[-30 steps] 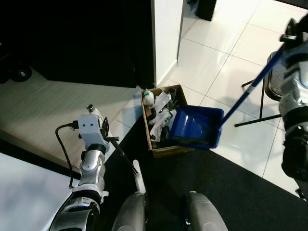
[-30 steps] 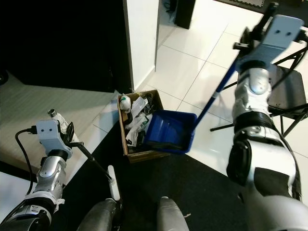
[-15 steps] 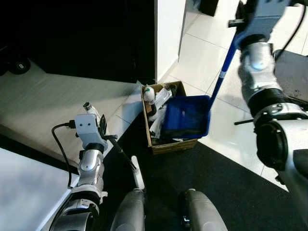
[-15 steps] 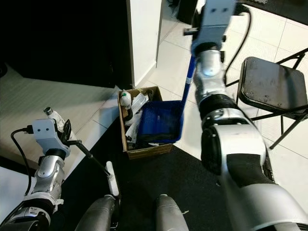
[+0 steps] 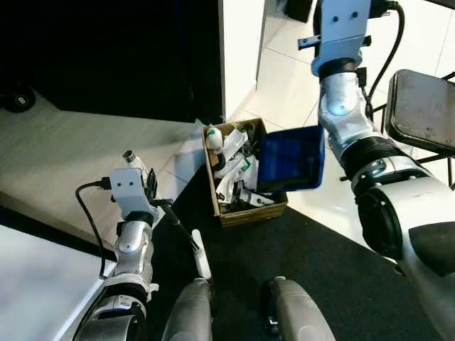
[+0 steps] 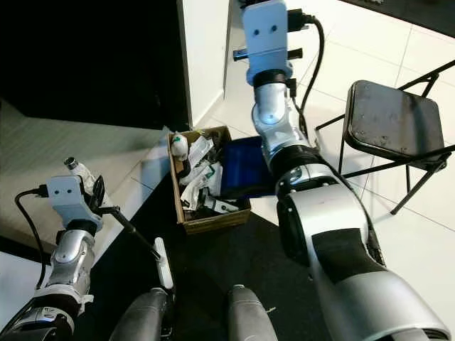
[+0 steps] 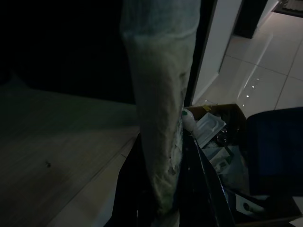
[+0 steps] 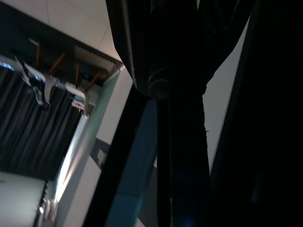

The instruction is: Sweep floor

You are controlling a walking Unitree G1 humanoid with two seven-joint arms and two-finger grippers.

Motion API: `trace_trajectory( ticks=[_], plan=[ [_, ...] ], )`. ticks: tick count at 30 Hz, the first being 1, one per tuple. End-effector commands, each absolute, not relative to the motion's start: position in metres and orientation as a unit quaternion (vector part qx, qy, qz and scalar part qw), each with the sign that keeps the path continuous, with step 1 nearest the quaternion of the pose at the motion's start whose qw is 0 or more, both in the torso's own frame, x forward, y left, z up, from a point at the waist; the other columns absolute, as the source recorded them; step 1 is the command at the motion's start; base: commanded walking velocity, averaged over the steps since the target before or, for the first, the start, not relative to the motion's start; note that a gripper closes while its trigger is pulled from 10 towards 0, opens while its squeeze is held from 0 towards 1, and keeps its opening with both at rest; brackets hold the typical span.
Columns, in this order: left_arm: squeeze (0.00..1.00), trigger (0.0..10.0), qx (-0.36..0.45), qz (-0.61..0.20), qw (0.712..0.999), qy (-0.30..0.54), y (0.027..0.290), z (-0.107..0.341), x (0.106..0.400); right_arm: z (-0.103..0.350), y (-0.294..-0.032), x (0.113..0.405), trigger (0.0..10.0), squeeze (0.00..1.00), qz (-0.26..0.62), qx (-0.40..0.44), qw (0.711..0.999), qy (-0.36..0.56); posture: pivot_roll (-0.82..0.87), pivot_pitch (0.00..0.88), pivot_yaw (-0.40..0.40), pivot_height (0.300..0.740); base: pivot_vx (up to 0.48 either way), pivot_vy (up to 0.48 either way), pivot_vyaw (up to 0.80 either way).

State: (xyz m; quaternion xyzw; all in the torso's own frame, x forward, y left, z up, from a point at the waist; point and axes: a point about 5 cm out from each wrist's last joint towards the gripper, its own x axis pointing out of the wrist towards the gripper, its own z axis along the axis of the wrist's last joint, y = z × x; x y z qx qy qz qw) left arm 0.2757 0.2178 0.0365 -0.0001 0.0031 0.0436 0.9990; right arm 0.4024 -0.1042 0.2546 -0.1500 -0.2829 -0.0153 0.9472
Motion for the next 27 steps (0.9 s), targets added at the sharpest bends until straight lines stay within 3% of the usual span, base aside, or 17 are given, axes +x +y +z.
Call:
trace_trajectory(
  ticks=[1,3,9,20,27],
  plan=[
    [0.0,10.0,-0.001,0.04,0.999,0.015,0.214,0.031,0.271,0.268,-0.094,0.4,10.0,0.0,-0.001,-0.184,0.928,-0.322,0.0,0.124,-0.045,0.74,0.0,0.0,0.0],
    [0.0,10.0,-0.001,0.039,0.999,0.015,0.214,0.031,0.271,0.269,-0.092,0.4,10.0,0.0,-0.002,-0.193,0.925,-0.326,0.0,0.124,-0.045,0.74,0.0,0.0,0.0],
    [0.0,10.0,0.002,0.036,0.999,0.015,0.213,0.031,0.272,0.284,-0.056,0.388,10.0,0.0,0.042,-0.247,0.877,-0.411,0.0,0.122,-0.048,0.74,0.0,0.0,0.0],
    [0.0,10.0,0.002,0.038,0.999,0.015,0.213,0.03,0.271,0.28,-0.024,0.376,10.0,0.0,0.085,-0.263,0.85,-0.448,0.0,0.12,-0.049,0.74,0.0,0.0,0.0],
    [0.0,10.0,0.002,0.035,0.999,0.015,0.211,0.03,0.271,0.271,0.006,0.36,10.0,0.0,0.143,-0.289,0.811,-0.488,0.0,0.119,-0.055,0.74,0.0,0.0,0.0]
  ],
)
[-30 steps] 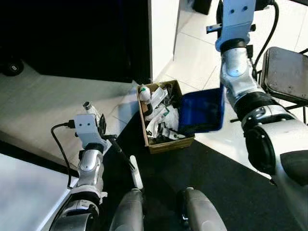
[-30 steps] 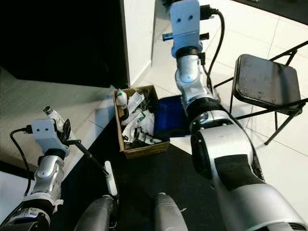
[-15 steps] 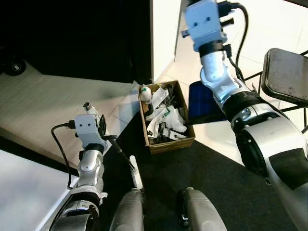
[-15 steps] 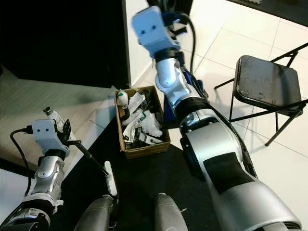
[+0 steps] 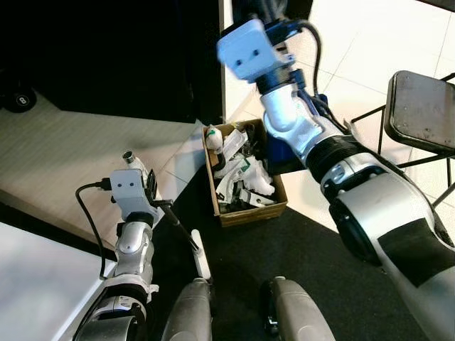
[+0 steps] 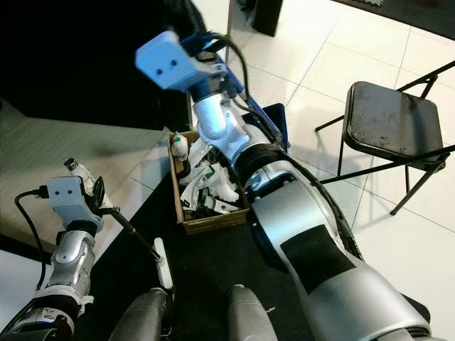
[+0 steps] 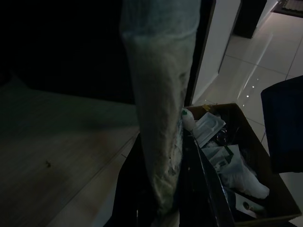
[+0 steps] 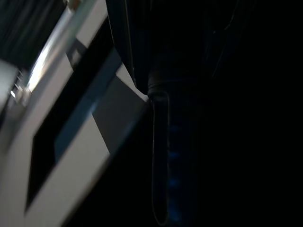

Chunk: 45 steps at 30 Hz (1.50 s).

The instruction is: Sweep floor

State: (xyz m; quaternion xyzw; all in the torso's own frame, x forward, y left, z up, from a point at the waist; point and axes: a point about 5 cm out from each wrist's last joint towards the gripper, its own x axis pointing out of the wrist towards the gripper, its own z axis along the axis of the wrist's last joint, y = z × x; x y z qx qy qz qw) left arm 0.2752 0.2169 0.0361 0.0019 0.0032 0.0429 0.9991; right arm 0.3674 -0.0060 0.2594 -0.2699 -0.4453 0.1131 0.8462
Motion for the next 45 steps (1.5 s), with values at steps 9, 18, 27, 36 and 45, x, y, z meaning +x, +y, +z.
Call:
trace_trajectory(
  ticks=[9,18,27,36,45],
  plan=[
    [0.0,10.0,0.002,0.039,0.999,0.016,0.213,0.029,0.269,0.262,0.015,0.353,10.0,0.0,0.169,-0.303,0.792,-0.502,0.0,0.119,-0.056,0.74,0.0,0.0,0.0],
    [0.0,10.0,0.002,0.036,0.999,0.017,0.211,0.029,0.271,0.254,0.029,0.341,10.0,0.0,0.205,-0.314,0.756,-0.536,-0.01,0.115,-0.05,0.74,0.0,0.0,0.0],
    [0.0,10.0,0.003,0.034,0.999,0.017,0.211,0.029,0.271,0.235,0.049,0.321,10.0,0.0,0.269,-0.319,0.713,-0.564,0.0,0.116,-0.055,0.74,0.0,0.0,0.0],
    [0.0,10.0,0.004,0.036,0.999,0.019,0.212,0.028,0.269,0.231,0.05,0.317,10.0,0.0,0.275,-0.318,0.703,-0.574,0.0,0.118,-0.052,0.74,0.0,0.0,0.0],
    [0.0,10.0,0.003,0.033,0.999,0.019,0.21,0.029,0.27,0.222,0.056,0.307,10.0,0.0,0.31,-0.329,0.661,-0.598,0.0,0.116,-0.052,0.74,0.0,0.0,0.0]
  ],
)
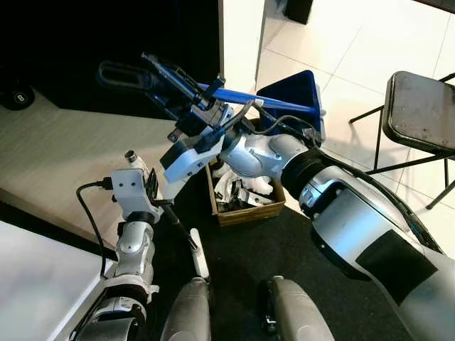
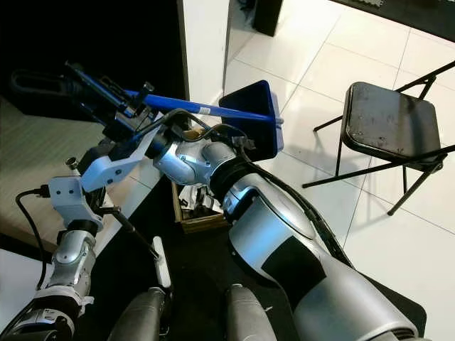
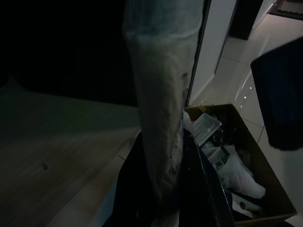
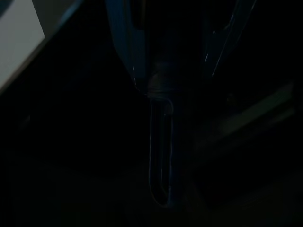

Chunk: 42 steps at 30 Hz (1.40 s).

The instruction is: Sweep floor

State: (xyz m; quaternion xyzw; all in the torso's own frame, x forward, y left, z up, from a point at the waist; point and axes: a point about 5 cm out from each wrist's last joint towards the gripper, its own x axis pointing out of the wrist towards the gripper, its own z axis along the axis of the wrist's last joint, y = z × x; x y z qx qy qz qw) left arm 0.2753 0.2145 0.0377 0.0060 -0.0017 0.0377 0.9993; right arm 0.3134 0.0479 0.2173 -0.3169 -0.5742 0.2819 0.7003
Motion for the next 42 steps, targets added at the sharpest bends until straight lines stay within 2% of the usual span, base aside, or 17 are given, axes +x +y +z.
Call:
trace_trajectory(
  ticks=[1,15,17,18,22,23,24,27,31,32,34,35,36,37,39,40,42],
  plan=[
    [0.0,10.0,0.003,0.033,0.999,0.019,0.21,0.029,0.27,0.223,0.055,0.309,10.0,0.0,0.302,-0.324,0.673,-0.592,0.0,0.116,-0.053,0.74,0.0,0.0,0.0],
    [0.0,10.0,0.002,0.035,0.999,0.021,0.211,0.028,0.269,0.215,0.061,0.298,10.0,0.0,0.328,-0.325,0.634,-0.62,0.0,0.115,-0.05,0.74,0.0,0.0,0.0],
    [0.0,10.0,0.003,0.033,0.999,0.021,0.21,0.028,0.269,0.218,0.059,0.303,10.0,0.0,0.301,-0.299,0.685,-0.592,0.0,0.114,-0.054,0.74,0.0,0.0,0.0],
    [0.0,10.0,0.002,0.034,0.999,0.02,0.21,0.028,0.269,0.219,0.058,0.306,10.0,0.0,0.292,-0.305,0.689,-0.59,0.0,0.114,-0.052,0.74,0.0,0.0,0.0],
    [0.0,10.0,0.004,0.031,0.999,0.021,0.209,0.028,0.27,0.211,0.062,0.295,10.0,0.0,0.341,-0.312,0.643,-0.61,-0.01,0.114,-0.055,0.74,0.0,0.0,0.0],
    [0.0,10.0,0.004,0.031,0.999,0.021,0.209,0.028,0.27,0.211,0.062,0.295,10.0,0.0,0.341,-0.312,0.643,-0.61,-0.01,0.114,-0.055,0.74,0.0,0.0,0.0],
    [0.0,10.0,0.003,0.033,0.999,0.021,0.21,0.028,0.27,0.215,0.06,0.301,10.0,0.0,0.313,-0.3,0.677,-0.595,0.0,0.112,-0.052,0.74,0.0,0.0,0.0],
    [0.0,10.0,0.004,0.03,0.999,0.021,0.209,0.028,0.27,0.205,0.062,0.293,10.0,0.0,0.346,-0.299,0.658,-0.598,0.0,0.112,-0.058,0.74,0.0,0.0,0.0],
    [0.0,10.0,0.004,0.032,0.999,0.021,0.21,0.028,0.27,0.209,0.059,0.298,10.0,0.0,0.317,-0.301,0.675,-0.595,0.0,0.11,-0.052,0.74,0.0,0.0,0.0],
    [0.0,10.0,0.001,0.036,0.999,0.021,0.21,0.028,0.27,0.207,0.061,0.296,10.0,0.0,0.326,-0.314,0.655,-0.605,-0.01,0.111,-0.049,0.74,0.0,0.0,0.0],
    [0.0,10.0,0.002,0.036,0.999,0.021,0.21,0.028,0.27,0.214,0.057,0.307,10.0,0.0,0.28,-0.288,0.721,-0.565,0.0,0.11,-0.054,0.74,0.0,0.0,0.0],
    [0.0,10.0,0.001,0.036,0.999,0.021,0.21,0.028,0.27,0.209,0.059,0.302,10.0,0.0,0.302,-0.306,0.693,-0.579,0.0,0.11,-0.05,0.74,0.0,0.0,0.0],
    [0.0,10.0,0.001,0.036,0.999,0.021,0.21,0.028,0.27,0.209,0.059,0.302,10.0,0.0,0.302,-0.306,0.693,-0.579,0.0,0.11,-0.05,0.74,0.0,0.0,0.0],
    [0.0,10.0,0.003,0.033,0.999,0.022,0.209,0.027,0.27,0.197,0.062,0.291,10.0,0.0,0.355,-0.321,0.642,-0.599,-0.01,0.111,-0.056,0.74,0.0,0.0,0.0],
    [0.0,10.0,0.005,0.029,0.999,0.022,0.209,0.027,0.27,0.192,0.063,0.286,10.0,0.0,0.38,-0.318,0.627,-0.601,0.0,0.111,-0.058,0.74,0.0,0.0,0.0],
    [0.0,10.0,0.004,0.033,0.999,0.022,0.21,0.027,0.27,0.199,0.059,0.297,10.0,0.0,0.335,-0.299,0.69,-0.567,0.0,0.11,-0.057,0.74,0.0,0.0,0.0],
    [0.0,10.0,0.0,0.041,0.999,0.021,0.212,0.028,0.27,0.2,0.053,0.308,10.0,0.0,0.291,-0.321,0.713,-0.552,0.0,0.109,-0.05,0.74,0.0,0.0,0.0]
  ],
)
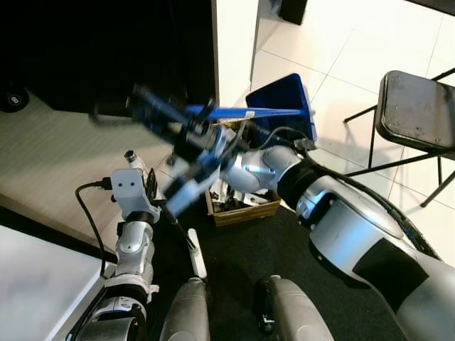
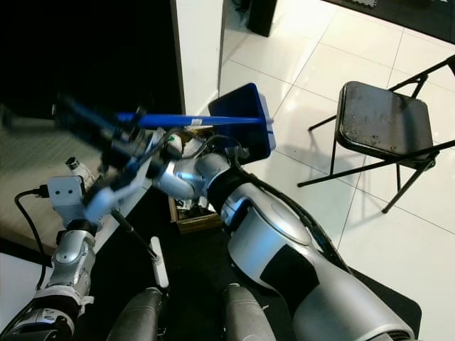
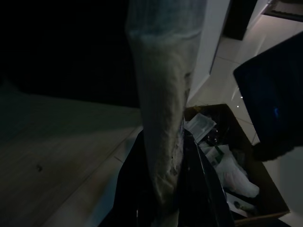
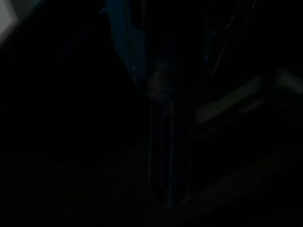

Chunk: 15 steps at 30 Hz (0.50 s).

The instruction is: Sweep floor

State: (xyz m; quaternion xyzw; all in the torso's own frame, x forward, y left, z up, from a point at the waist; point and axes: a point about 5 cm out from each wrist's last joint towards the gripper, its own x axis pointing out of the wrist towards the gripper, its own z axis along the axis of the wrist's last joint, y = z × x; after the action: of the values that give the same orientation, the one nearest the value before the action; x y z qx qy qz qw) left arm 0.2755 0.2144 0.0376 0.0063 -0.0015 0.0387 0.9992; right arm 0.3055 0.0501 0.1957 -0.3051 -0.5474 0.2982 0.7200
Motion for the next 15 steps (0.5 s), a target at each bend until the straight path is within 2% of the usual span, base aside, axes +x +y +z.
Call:
trace_trajectory(
  ticks=[1,3,4,5,6,7,8,10,11,12,13,14,15],
  plan=[
    [0.0,10.0,0.001,0.038,0.999,0.022,0.212,0.028,0.27,0.193,0.058,0.299,10.0,0.0,0.334,-0.344,0.66,-0.578,-0.01,0.11,-0.049,0.74,0.0,0.0,0.0],
    [0.0,10.0,0.005,0.031,0.999,0.023,0.21,0.027,0.27,0.186,0.06,0.291,10.0,0.0,0.368,-0.326,0.656,-0.573,0.0,0.108,-0.058,0.74,0.0,0.0,0.0],
    [0.0,10.0,0.005,0.032,0.999,0.023,0.21,0.027,0.27,0.193,0.057,0.3,10.0,0.0,0.327,-0.3,0.716,-0.539,0.0,0.108,-0.058,0.74,0.0,0.0,0.0],
    [0.0,10.0,0.004,0.036,0.999,0.023,0.211,0.027,0.27,0.199,0.051,0.31,10.0,0.0,0.284,-0.281,0.764,-0.507,0.0,0.109,-0.052,0.74,0.0,0.0,0.0],
    [0.0,10.0,0.004,0.038,0.999,0.022,0.211,0.028,0.27,0.201,0.048,0.317,10.0,0.0,0.258,-0.271,0.79,-0.486,0.0,0.11,-0.049,0.74,0.0,0.0,0.0],
    [0.0,10.0,0.002,0.039,0.999,0.022,0.211,0.028,0.27,0.196,0.057,0.305,10.0,0.0,0.309,-0.322,0.715,-0.538,-0.01,0.11,-0.05,0.74,0.0,0.0,0.0],
    [0.0,10.0,0.004,0.034,0.999,0.022,0.21,0.028,0.271,0.187,0.062,0.293,10.0,0.0,0.361,-0.34,0.656,-0.569,-0.01,0.11,-0.05,0.74,0.0,0.0,0.0],
    [0.0,10.0,0.006,0.029,0.999,0.023,0.209,0.028,0.271,0.183,0.061,0.29,10.0,0.0,0.375,-0.332,0.654,-0.566,-0.01,0.109,-0.058,0.74,0.0,0.0,0.0],
    [0.0,10.0,0.005,0.033,0.999,0.022,0.209,0.028,0.271,0.193,0.053,0.308,10.0,0.0,0.296,-0.298,0.749,-0.513,0.0,0.108,-0.051,0.74,0.0,0.0,0.0],
    [0.0,10.0,0.002,0.036,0.999,0.021,0.21,0.028,0.271,0.192,0.053,0.307,10.0,0.0,0.308,-0.32,0.727,-0.524,0.0,0.109,-0.051,0.74,0.0,0.0,0.0],
    [0.0,10.0,0.002,0.036,0.999,0.021,0.21,0.028,0.271,0.192,0.053,0.307,10.0,0.0,0.308,-0.32,0.727,-0.524,0.0,0.109,-0.051,0.74,0.0,0.0,0.0],
    [0.0,10.0,0.0,0.039,0.999,0.021,0.21,0.028,0.271,0.19,0.054,0.304,10.0,0.0,0.325,-0.341,0.697,-0.541,0.0,0.108,-0.053,0.74,0.0,0.0,0.0],
    [0.0,10.0,0.003,0.036,0.999,0.021,0.209,0.028,0.271,0.189,0.052,0.306,10.0,0.0,0.32,-0.341,0.702,-0.538,0.0,0.106,-0.059,0.74,0.0,0.0,0.0]
  ],
)
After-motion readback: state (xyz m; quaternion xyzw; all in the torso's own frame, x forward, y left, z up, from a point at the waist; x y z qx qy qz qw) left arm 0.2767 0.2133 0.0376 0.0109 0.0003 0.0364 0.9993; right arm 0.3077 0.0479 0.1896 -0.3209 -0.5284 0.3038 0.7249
